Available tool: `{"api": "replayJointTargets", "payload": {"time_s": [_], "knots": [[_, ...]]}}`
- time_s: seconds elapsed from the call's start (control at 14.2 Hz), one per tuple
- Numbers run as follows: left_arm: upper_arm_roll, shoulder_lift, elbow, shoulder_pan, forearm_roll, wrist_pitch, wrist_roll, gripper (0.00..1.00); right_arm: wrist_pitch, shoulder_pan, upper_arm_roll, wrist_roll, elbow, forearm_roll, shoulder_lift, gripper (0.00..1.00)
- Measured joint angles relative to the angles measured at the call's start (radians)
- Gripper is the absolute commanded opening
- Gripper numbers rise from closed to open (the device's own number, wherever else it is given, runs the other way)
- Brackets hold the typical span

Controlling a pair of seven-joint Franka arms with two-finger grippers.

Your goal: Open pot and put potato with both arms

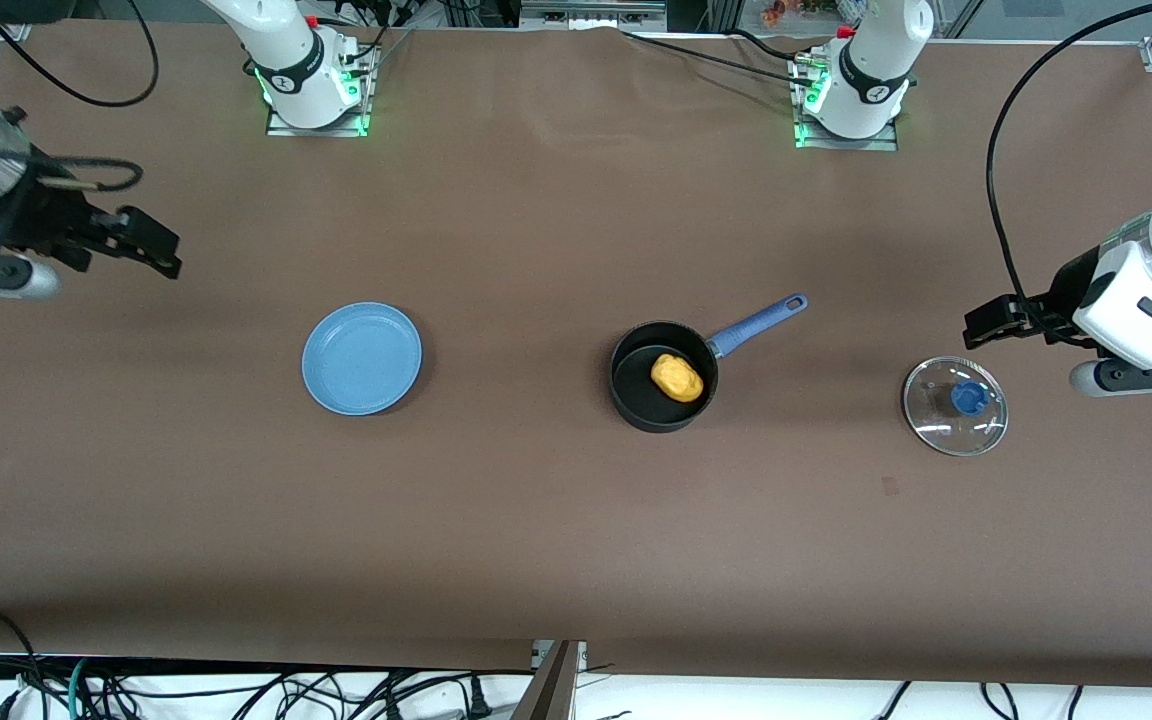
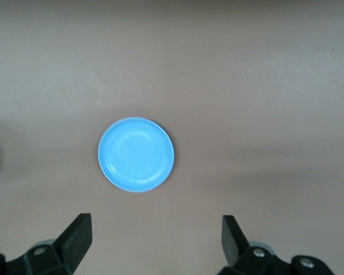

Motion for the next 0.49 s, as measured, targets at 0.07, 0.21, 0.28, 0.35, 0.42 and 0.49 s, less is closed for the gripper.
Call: {"api": "replayJointTargets", "payload": {"time_s": [0.07, 0.21, 0.28, 0.35, 0.42, 0.49], "knots": [[0.005, -0.008, -0.018, 0.0, -0.002, 0.014, 0.0, 0.94, -0.002, -0.002, 0.0, -0.016, -0.013, 0.0, -0.005, 1.0], [0.024, -0.046, -0.1, -0.001, -0.015, 0.089, 0.0, 0.94, -0.001, -0.005, 0.0, -0.038, -0.024, 0.0, -0.003, 1.0], [0.035, -0.073, -0.15, -0.003, -0.023, 0.124, 0.004, 0.94, -0.001, -0.006, 0.0, -0.044, -0.027, -0.002, 0.0, 1.0], [0.052, -0.099, -0.192, -0.012, -0.028, 0.144, 0.015, 0.94, -0.001, -0.007, 0.0, -0.047, -0.027, -0.007, 0.003, 1.0], [0.082, -0.123, -0.221, -0.034, -0.031, 0.153, 0.03, 0.94, -0.001, -0.007, 0.0, -0.049, -0.027, -0.014, 0.007, 1.0], [0.116, -0.145, -0.242, -0.058, -0.039, 0.159, 0.051, 0.94, -0.001, -0.008, 0.0, -0.05, -0.027, -0.016, 0.009, 1.0]]}}
